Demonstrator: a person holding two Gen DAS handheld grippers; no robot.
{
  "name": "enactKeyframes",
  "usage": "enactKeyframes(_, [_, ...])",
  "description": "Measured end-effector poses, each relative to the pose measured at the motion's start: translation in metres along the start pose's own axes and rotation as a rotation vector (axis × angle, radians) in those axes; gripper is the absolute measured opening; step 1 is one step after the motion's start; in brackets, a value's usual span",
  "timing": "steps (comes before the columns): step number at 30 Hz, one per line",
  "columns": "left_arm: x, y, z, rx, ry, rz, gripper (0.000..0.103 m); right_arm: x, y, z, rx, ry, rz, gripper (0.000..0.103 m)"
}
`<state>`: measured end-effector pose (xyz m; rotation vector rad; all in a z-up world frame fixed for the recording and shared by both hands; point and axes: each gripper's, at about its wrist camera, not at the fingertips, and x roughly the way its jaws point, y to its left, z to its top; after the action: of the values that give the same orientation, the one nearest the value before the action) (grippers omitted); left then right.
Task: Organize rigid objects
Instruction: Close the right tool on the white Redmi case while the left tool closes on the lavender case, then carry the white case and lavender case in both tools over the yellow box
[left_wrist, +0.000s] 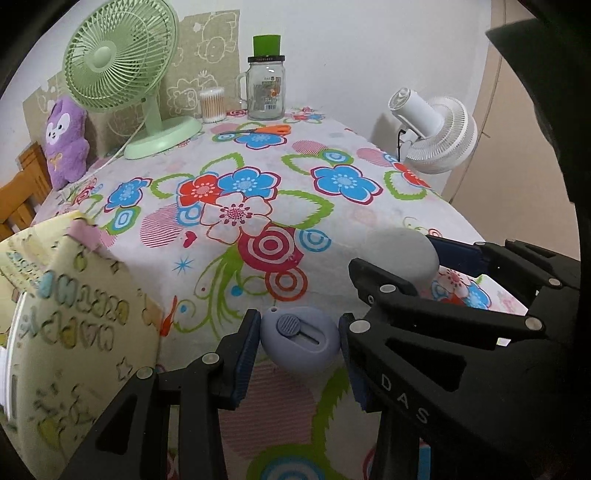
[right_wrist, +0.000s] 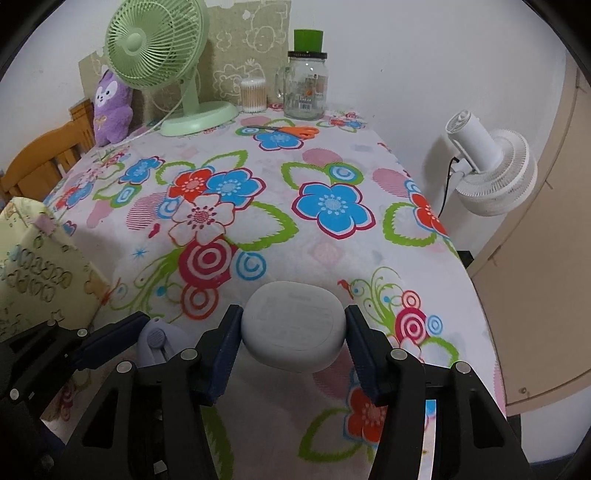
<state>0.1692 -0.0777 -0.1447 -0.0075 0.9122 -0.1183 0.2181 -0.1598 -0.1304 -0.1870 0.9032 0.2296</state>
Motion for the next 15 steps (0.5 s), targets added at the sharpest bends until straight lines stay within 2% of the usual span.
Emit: enactKeyframes(15, [-0.035, 0.002, -0.012, 0.0, -0.03, -0.003, 0.045, -0.044, 0.016, -0.013, -0.01, -0.047, -0.005, 0.058])
